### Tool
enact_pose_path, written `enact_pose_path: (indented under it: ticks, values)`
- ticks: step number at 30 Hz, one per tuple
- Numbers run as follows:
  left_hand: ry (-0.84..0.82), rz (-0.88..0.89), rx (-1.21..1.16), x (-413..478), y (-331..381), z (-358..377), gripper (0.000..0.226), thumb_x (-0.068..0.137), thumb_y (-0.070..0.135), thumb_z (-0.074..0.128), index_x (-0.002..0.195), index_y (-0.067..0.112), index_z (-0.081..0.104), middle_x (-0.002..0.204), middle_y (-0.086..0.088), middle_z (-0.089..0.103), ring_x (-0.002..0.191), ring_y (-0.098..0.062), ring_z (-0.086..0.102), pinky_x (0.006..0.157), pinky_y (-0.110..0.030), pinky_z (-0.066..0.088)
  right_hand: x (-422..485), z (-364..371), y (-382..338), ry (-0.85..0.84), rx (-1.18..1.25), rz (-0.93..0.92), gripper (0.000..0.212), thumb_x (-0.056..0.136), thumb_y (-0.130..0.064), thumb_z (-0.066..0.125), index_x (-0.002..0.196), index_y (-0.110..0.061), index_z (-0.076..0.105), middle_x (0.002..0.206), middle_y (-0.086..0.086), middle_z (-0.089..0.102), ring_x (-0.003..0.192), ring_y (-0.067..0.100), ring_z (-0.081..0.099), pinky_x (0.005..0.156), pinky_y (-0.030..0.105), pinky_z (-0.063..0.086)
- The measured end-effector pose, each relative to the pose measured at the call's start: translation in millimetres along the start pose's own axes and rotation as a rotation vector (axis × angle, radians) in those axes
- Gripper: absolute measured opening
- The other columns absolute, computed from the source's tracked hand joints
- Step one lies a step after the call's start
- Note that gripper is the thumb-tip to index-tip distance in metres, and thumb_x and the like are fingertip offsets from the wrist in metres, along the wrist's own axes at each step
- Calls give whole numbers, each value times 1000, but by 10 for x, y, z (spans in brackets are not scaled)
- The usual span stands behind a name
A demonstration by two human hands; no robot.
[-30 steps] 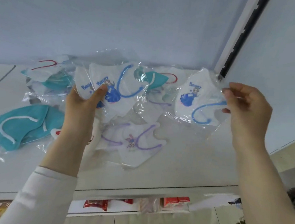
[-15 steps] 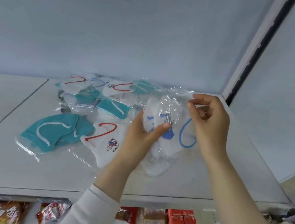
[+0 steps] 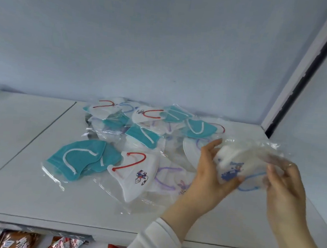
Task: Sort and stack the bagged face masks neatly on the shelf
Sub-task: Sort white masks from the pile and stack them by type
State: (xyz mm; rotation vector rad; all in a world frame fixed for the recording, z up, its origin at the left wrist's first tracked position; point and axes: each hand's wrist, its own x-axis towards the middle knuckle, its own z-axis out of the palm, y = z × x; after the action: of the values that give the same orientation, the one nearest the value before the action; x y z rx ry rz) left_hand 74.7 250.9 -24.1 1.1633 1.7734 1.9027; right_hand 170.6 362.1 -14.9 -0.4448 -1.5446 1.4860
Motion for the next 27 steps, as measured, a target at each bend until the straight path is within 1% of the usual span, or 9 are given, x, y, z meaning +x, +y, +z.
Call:
enact_pose_path:
  ticks: [3, 8, 12, 16, 18, 21, 22, 25, 27]
  values:
    - [-45, -60, 59, -42, -121, 39, 66, 80, 32, 66, 129, 30, 22, 132, -8, 44, 120, -21, 52, 101, -39, 46, -46, -17, 81, -32, -2, 12, 53, 44, -73, 75, 81, -36, 64, 84, -17, 66, 81, -3, 58, 69, 7, 45]
    - [-18, -136, 91, -25, -83, 84, 55, 83, 27, 66, 127, 17, 34, 124, -12, 51, 113, -26, 54, 97, -40, 47, -55, -46, 95, -44, -21, 32, 53, 46, -71, 75, 83, -35, 62, 87, -16, 66, 88, 1, 59, 75, 10, 45]
    - [-39, -177, 102, -68, -22, 67, 47, 87, 18, 67, 126, 11, 41, 114, 1, 55, 101, -10, 55, 80, -8, 42, -108, -109, 158, -55, -88, 48, 53, 45, -75, 73, 79, -36, 61, 78, -15, 64, 81, 3, 58, 76, 17, 43]
    - [11, -132, 109, -117, 65, 54, 40, 88, 14, 65, 123, 9, 45, 108, 2, 57, 93, -7, 56, 79, -13, 44, -130, -98, 84, -47, -52, 35, 10, 79, -32, 67, 81, -32, 57, 81, -19, 66, 82, -3, 59, 78, 12, 45]
    - [11, -154, 142, -147, 77, 79, 34, 90, 14, 62, 120, 7, 47, 110, -7, 61, 98, -19, 58, 84, -26, 47, -152, -108, 75, -57, -101, 45, 14, 86, -18, 60, 83, -29, 53, 78, -24, 65, 77, -9, 58, 77, 13, 43]
    - [-7, -177, 142, -181, 162, 77, 28, 90, 17, 62, 114, 8, 50, 107, -11, 63, 93, -22, 60, 80, -31, 48, -188, -143, 29, -65, -130, 52, 26, 68, -56, 67, 83, -37, 59, 82, -23, 65, 79, -7, 59, 74, 8, 46]
    - [-16, -168, 132, -188, 200, 54, 28, 90, 17, 63, 114, 10, 51, 105, -9, 64, 91, -20, 60, 78, -28, 48, -179, -144, -9, -67, -119, 46, 26, 66, -56, 66, 83, -38, 60, 81, -21, 66, 79, -6, 60, 72, 7, 46]
    - [-15, -138, 69, -223, 310, -107, 25, 86, 18, 68, 106, 18, 54, 96, 3, 65, 86, -9, 61, 75, -23, 50, -112, -33, -132, -114, -67, 40, 8, 78, -26, 62, 84, -29, 58, 76, -18, 66, 74, -4, 60, 68, 8, 47]
    - [36, -152, 3, -260, 356, -264, 24, 85, 16, 69, 103, 23, 54, 95, 5, 66, 87, -8, 63, 77, -23, 53, -69, 149, -165, -151, -80, 33, 15, 84, -10, 60, 86, -25, 56, 72, -18, 65, 70, -4, 60, 66, 7, 47]
